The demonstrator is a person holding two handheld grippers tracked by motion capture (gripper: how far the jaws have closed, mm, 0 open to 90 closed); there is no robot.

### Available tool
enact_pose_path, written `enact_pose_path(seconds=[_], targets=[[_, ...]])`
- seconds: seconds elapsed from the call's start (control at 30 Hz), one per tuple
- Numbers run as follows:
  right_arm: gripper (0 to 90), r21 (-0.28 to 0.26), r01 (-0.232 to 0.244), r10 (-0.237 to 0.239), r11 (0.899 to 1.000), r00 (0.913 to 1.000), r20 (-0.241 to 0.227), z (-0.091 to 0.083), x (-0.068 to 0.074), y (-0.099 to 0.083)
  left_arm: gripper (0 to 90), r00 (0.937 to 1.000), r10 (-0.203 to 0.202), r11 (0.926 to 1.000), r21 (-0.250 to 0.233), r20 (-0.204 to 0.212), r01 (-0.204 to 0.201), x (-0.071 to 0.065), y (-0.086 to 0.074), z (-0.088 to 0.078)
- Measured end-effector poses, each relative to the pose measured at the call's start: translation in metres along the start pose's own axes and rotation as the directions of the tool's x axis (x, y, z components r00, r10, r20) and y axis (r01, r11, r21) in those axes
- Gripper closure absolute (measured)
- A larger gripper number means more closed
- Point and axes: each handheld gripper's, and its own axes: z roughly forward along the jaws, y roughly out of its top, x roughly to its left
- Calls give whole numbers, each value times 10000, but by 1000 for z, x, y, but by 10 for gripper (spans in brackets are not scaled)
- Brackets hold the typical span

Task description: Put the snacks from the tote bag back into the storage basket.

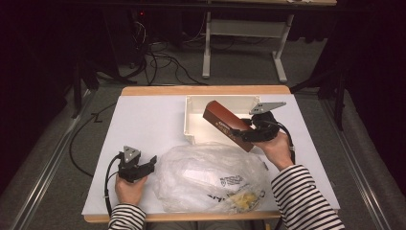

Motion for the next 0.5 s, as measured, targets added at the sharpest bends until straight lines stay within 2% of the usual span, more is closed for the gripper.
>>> enact_pose_path(seconds=[0.23, 0.5], targets=[[429, 25, 5, -5, 10000, 10000, 82, 6, -6, 5, 332, 10000, 22, 10000, 20, -20, -22, 0, 0, 0], [429, 291, -150, 142, 9995, 9995, 269, 18, -15, 5, 332, 10000, 12, 10000, 64, 7, -12, 0, 0, 0]])
